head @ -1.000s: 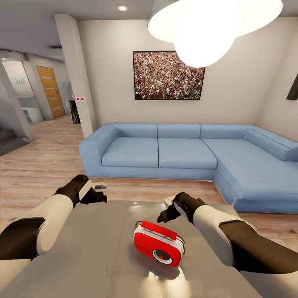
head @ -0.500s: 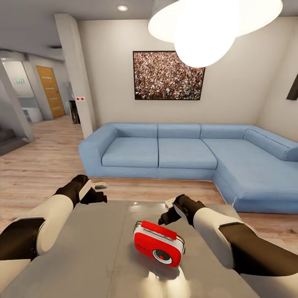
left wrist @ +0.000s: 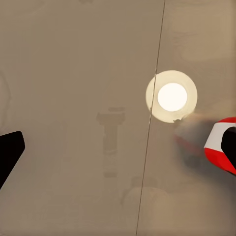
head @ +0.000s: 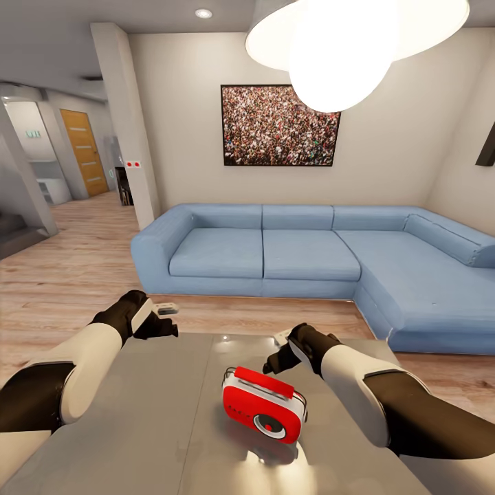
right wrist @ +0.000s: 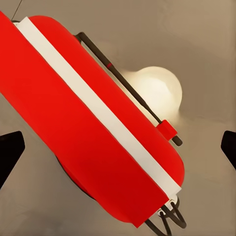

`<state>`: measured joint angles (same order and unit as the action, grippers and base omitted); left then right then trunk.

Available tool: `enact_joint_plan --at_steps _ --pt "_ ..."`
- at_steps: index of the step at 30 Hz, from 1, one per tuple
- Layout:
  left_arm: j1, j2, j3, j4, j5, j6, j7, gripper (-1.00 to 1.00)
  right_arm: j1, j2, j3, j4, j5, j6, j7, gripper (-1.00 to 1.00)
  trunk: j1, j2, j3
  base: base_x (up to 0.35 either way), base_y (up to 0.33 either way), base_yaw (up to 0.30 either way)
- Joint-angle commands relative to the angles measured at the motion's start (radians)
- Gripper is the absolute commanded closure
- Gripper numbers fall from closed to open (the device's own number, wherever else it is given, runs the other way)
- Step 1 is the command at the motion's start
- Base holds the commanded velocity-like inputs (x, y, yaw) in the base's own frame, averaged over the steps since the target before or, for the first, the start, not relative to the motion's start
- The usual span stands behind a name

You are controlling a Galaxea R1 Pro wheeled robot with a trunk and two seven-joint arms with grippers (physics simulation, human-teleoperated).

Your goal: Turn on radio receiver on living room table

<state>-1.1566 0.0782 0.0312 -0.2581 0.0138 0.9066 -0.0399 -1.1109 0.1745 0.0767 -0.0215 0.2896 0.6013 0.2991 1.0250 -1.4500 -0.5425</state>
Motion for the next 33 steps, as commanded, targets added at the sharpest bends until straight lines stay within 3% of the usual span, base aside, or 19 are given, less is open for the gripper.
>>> enact_joint_plan --at_steps 1,17,33 --pt "0.0 0.0 0.0 0.0 0.0 0.0 0.0 -1.0 0.0 0.0 0.0 0.0 0.0 0.0 0.0 -1.0 0.0 0.0 0.0 0.0 0.0 0.0" --pt "0.0 0.001 0.001 0.0 0.0 0.0 0.0 -1.0 0.0 0.0 -0.001 -0.002 -0.003 -0.003 0.009 -1.0 0.0 0.0 0.0 0.0 0.0 0.0" --pt "0.001 0.0 0.001 -0.001 0.0 0.0 0.0 -1.0 0.0 0.0 -0.001 -0.002 -0.003 -0.003 0.009 -1.0 0.0 0.0 -0.023 0.0 0.0 0.0"
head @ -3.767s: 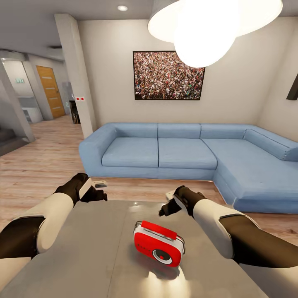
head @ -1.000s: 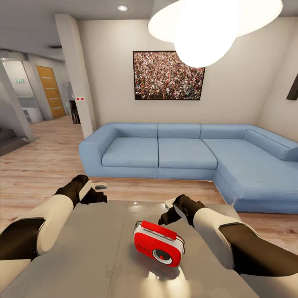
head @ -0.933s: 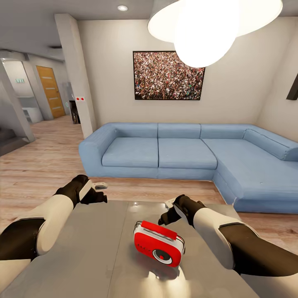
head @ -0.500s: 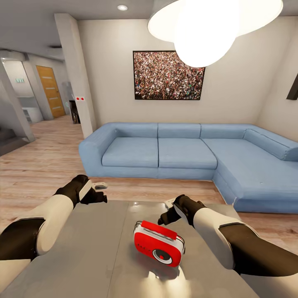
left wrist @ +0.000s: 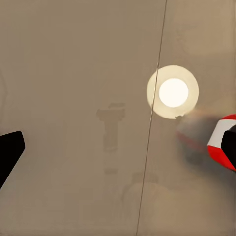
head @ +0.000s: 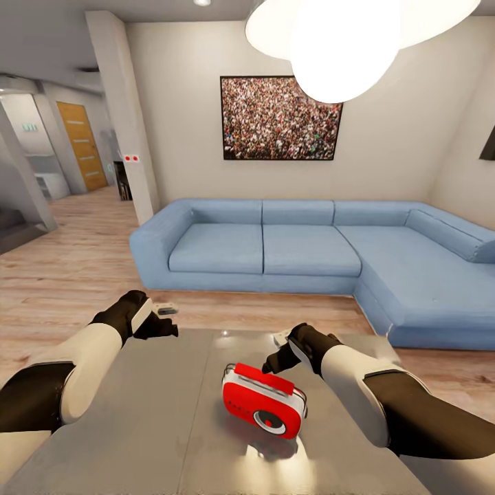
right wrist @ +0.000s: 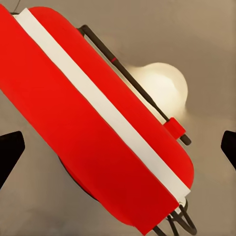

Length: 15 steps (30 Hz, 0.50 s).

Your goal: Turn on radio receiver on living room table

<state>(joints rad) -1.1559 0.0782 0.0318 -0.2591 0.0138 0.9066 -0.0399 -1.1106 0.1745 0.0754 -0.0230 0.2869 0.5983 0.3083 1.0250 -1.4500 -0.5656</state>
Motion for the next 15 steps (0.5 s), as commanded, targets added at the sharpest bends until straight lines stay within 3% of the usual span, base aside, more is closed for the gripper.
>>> enact_joint_plan --at_steps 1,15 --pt "0.0 0.0 0.0 0.0 0.0 0.0 0.0 -1.0 0.0 0.0 0.0 0.0 0.0 0.0 0.0 -1.0 0.0 0.0 -0.002 0.0 0.0 0.0" --pt "0.0 0.0 0.0 0.001 0.0 0.0 0.0 -1.0 0.0 0.0 0.0 0.0 0.0 0.0 0.0 -1.0 0.0 0.0 -0.024 0.0 0.0 0.0"
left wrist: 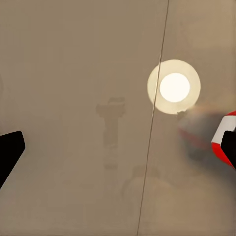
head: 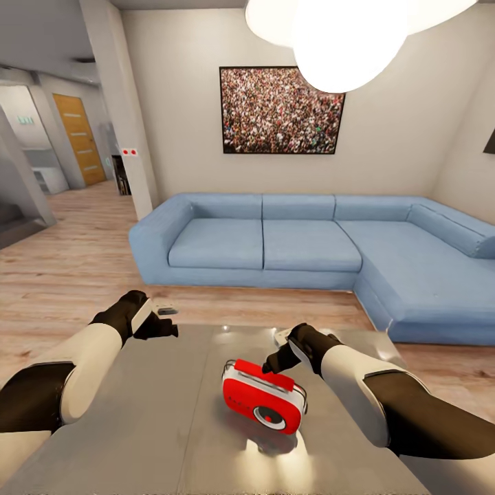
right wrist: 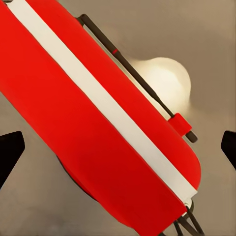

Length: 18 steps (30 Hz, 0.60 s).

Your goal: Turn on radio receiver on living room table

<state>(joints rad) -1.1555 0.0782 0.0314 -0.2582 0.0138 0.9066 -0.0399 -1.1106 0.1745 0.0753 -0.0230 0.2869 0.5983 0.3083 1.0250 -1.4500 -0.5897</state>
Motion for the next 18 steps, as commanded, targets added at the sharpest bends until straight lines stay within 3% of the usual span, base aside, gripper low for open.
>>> enact_joint_plan --at_steps 1,18 --pt "0.0 0.0 0.0 0.0 0.0 0.0 0.0 -1.0 0.0 0.0 0.0 0.0 0.0 0.0 0.0 -1.0 0.0 0.0 -0.002 0.0 0.0 0.0" --pt "0.0 -0.001 -0.001 -0.001 0.0 0.0 0.0 -1.0 0.0 0.0 0.0 0.0 0.0 0.0 0.0 -1.0 0.0 0.0 -0.029 0.0 0.0 0.0"
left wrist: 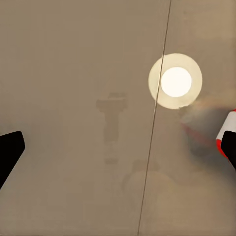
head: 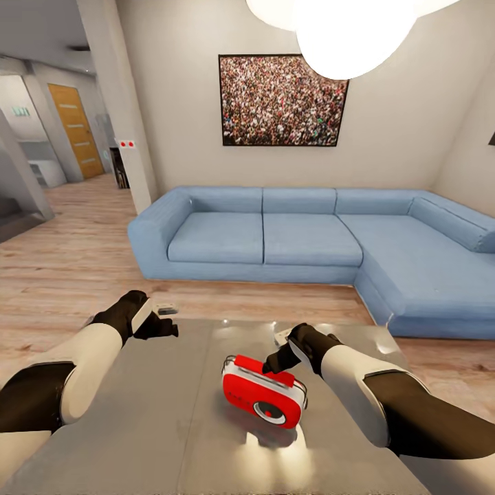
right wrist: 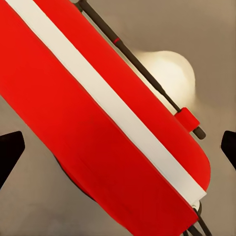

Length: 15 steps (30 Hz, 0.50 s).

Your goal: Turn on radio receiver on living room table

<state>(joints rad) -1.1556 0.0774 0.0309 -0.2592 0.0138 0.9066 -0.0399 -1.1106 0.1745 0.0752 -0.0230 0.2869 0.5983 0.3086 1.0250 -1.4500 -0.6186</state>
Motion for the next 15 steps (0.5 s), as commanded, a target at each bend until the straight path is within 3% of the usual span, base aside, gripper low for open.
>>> enact_joint_plan --at_steps 1,15 --pt "0.0 0.0 0.0 0.0 0.0 0.0 0.0 -1.0 0.0 0.0 0.0 0.0 0.0 0.0 0.0 -1.0 0.0 0.0 -0.002 0.0 0.0 0.0" --pt "0.0 -0.001 0.0 0.0 0.0 0.0 0.0 -1.0 0.0 0.0 0.0 0.0 0.0 0.0 0.001 -1.0 0.0 0.0 -0.024 0.0 0.0 0.0"
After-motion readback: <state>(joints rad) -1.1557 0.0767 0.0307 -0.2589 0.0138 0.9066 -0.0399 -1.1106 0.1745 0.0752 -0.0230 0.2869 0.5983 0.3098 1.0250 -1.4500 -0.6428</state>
